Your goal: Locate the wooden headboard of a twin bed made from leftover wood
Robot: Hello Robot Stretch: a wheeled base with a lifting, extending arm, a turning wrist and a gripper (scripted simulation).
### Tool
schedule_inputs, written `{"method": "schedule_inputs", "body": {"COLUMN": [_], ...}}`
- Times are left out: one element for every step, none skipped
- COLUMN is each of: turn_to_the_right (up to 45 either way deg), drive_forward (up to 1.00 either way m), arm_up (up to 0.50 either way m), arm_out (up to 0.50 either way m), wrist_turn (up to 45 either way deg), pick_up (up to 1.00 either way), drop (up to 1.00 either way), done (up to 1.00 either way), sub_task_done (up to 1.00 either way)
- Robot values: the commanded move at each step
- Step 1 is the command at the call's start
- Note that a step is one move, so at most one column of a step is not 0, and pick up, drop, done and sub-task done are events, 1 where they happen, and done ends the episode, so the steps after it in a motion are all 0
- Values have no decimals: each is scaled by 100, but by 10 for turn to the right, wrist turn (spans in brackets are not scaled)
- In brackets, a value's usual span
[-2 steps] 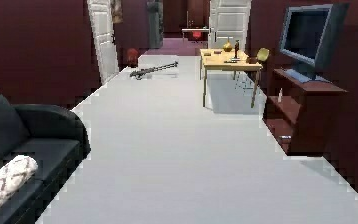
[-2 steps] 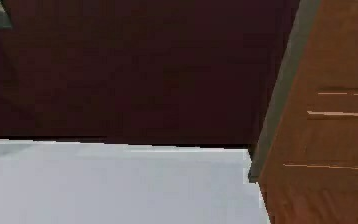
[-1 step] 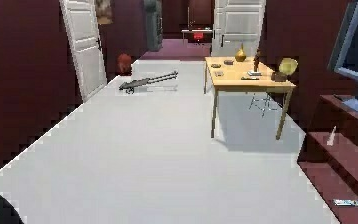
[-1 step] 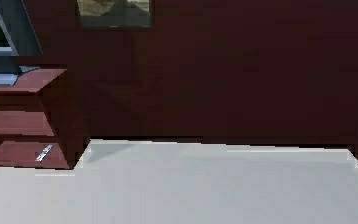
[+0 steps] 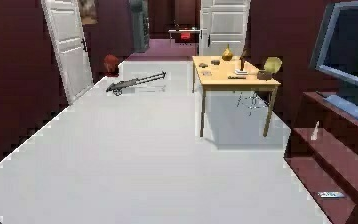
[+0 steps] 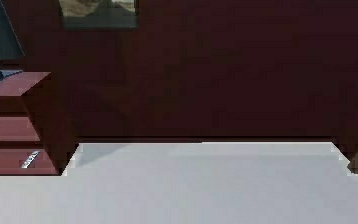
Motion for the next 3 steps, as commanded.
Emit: {"method": "schedule_inputs", "body": {"turn_to_the_right": [0, 0, 90], "drive_forward": [100, 100, 0], "arm_up": [0, 0, 0], "arm_out": [0, 0, 0], "wrist_turn": [0, 0, 0], "pick_up": [0, 0, 0], "drop": [0, 0, 0], "done": [0, 0, 0], "sub_task_done": [0, 0, 0]}}
